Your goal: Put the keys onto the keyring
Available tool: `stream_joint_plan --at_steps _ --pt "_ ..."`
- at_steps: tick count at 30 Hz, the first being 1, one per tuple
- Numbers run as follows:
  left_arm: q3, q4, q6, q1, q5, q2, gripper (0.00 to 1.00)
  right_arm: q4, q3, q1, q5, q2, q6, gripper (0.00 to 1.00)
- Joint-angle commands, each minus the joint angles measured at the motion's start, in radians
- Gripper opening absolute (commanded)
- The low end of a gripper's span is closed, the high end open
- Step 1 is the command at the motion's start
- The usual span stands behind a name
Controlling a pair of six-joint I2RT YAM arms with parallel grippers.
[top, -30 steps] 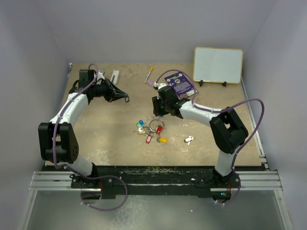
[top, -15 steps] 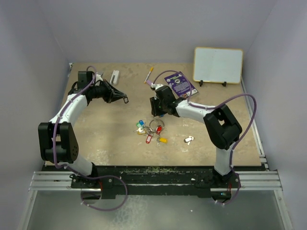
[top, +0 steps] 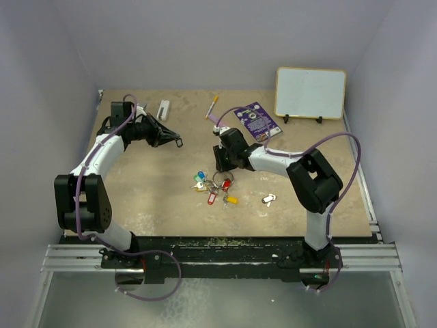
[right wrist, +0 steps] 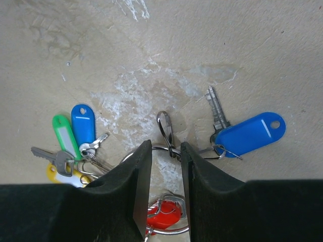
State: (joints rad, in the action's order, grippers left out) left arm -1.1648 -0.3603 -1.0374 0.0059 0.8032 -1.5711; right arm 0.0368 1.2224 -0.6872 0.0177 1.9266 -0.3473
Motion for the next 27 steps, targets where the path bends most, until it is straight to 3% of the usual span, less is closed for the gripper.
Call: stream_joint_plan --at_steps 1,13,16,20,27 --pt "-0.011 0.024 -0.008 0.008 0.009 0.008 0.04 -0.023 -0.008 -0.009 -0.017 0.001 0.001 0.34" --pt "-0.007 0.026 -0.012 0.008 0.013 0.005 0.04 -0.006 0.005 -0.009 -0.045 0.041 -0.008 0.26" --pt "-0.009 0.024 -0.019 0.008 0.016 0.005 0.04 0.004 0.002 -0.010 -0.041 0.043 -0.008 0.20" --pt "-0.017 0.012 -0.038 0.008 0.022 0.004 0.04 0.006 -0.024 -0.010 -0.038 0.032 -0.011 0.00" --pt "-0.061 -0.036 -0.148 0.008 0.035 -0.022 0.04 -0.001 -0.066 -0.032 -0.069 -0.097 -0.003 0.00"
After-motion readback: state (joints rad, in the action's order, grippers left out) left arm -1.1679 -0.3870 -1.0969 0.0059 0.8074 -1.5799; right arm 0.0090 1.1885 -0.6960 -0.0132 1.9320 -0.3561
